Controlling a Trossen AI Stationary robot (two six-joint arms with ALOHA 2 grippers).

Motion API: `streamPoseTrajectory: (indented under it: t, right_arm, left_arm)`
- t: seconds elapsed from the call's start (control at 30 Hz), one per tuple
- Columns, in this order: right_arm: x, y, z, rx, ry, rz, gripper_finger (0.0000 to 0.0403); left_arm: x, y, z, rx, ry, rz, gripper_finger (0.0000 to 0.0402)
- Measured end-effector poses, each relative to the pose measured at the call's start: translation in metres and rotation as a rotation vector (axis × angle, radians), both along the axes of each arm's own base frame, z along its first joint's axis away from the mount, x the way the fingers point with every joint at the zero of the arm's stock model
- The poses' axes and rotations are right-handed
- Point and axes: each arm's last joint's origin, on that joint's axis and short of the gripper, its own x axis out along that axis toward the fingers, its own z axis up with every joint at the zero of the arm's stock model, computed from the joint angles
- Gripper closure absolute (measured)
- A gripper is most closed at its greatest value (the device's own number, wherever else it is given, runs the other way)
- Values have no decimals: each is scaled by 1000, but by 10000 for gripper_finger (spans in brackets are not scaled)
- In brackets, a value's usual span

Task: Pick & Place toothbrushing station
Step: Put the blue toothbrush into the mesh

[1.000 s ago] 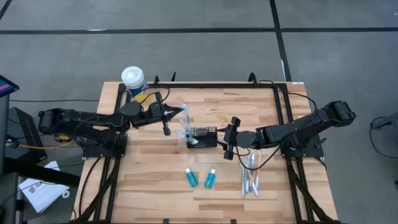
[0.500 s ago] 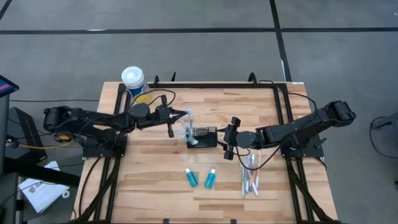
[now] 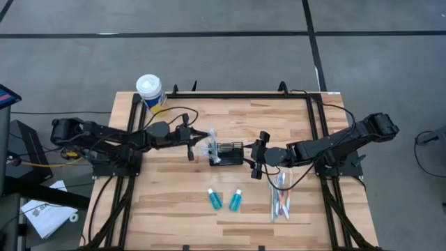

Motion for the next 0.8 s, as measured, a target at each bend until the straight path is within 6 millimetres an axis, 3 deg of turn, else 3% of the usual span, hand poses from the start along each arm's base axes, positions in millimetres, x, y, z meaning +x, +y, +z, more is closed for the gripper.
streamPoseTrajectory:
  t: [0.3,0.5,0.67,0.8]
  right_arm:
    - [0,0,0,0,0,0,188]
    - [0,0,0,0,0,0,188]
    - [0,0,0,2,-1,1,188]
    - [0,0,0,5,-1,5,188]
  left_arm:
    - [-3,-24,-10,-28,28,-97,401]
    - [-7,-25,-24,-123,64,-90,401]
    - [-5,-25,-47,-204,153,-87,401]
    - [-4,-25,-46,-205,138,-93,400]
